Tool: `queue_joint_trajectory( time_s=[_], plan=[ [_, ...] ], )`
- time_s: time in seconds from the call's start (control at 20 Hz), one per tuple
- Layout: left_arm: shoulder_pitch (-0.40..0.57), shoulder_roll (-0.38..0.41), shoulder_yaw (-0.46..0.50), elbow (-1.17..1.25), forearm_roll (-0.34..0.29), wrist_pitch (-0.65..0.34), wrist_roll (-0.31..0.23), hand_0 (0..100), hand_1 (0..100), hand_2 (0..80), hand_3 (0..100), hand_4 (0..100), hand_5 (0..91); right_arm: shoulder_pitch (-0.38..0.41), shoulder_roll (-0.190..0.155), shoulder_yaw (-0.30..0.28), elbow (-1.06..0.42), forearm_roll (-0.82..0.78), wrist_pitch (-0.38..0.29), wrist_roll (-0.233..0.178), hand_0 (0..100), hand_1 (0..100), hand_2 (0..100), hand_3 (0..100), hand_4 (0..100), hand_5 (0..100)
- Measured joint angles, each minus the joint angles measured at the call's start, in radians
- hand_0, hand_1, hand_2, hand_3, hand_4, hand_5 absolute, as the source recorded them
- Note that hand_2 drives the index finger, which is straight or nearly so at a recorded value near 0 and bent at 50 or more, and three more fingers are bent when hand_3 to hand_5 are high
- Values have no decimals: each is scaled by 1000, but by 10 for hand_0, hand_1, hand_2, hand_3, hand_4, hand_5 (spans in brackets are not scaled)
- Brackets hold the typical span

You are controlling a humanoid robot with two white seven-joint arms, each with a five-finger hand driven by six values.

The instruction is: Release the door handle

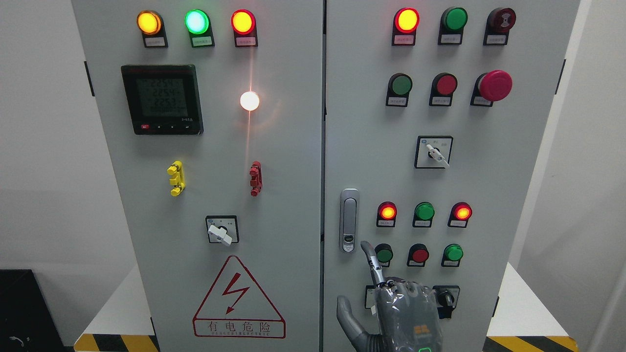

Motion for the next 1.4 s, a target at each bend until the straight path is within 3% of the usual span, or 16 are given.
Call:
queue_joint_trajectory(
  time_s=[1.4],
  plan=[
    [0, 0, 0, 0, 0, 0, 0, 120, 556, 0, 0, 0, 0, -78, 1, 16, 127, 90, 29, -11, 482, 311, 0, 1000, 1000, 1000]
  ],
)
